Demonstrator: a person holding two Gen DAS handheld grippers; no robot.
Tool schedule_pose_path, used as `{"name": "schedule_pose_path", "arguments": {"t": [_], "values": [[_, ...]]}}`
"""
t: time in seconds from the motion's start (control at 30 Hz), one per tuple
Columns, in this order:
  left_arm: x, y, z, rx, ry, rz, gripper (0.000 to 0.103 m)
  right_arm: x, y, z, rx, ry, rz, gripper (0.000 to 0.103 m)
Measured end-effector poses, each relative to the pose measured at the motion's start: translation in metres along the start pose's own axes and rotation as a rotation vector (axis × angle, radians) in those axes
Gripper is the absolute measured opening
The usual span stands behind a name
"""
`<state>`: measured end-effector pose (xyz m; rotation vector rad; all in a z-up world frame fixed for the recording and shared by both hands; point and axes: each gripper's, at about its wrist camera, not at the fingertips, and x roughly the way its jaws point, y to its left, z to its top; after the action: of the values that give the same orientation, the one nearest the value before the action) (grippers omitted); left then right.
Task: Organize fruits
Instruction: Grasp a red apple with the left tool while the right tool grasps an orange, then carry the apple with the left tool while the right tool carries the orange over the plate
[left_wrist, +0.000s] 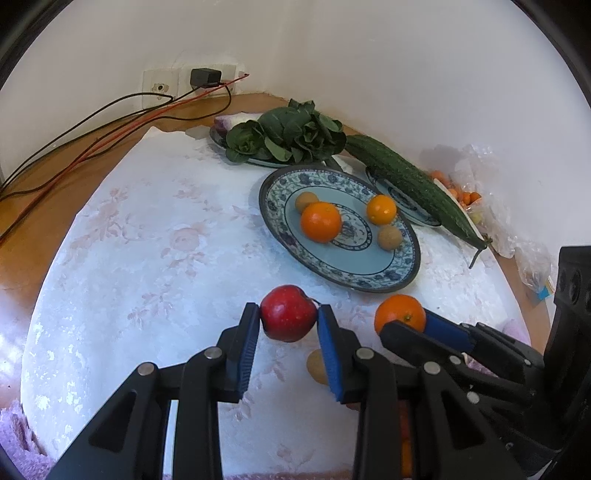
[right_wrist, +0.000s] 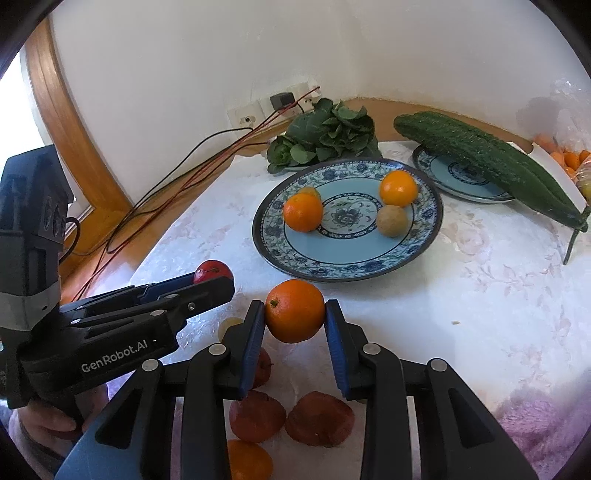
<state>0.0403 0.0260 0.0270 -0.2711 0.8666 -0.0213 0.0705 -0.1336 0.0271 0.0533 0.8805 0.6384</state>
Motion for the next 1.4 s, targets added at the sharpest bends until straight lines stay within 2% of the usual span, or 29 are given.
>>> {"name": "schedule_pose_path", "arguments": {"t": [0.47,0.8,1.4], "values": [[-0.011,-0.012,0.006,0.023,-0.019,0.003,0.034,-0.018,-0.011,-0.002,0.01,-0.057,0.009,0.034],[-0.013,-0.019,0.021,0.045,-0.044,0.01,0.034,-0.025,-0.019,0.012,0.001,-0.086,-0.016,0.034],[0.013,-0.031,0.047,0.061,-0.043,0.001,0.034,-0.011,-0.04,0.045,0.011,-0.095,-0.068,0.034]]}}
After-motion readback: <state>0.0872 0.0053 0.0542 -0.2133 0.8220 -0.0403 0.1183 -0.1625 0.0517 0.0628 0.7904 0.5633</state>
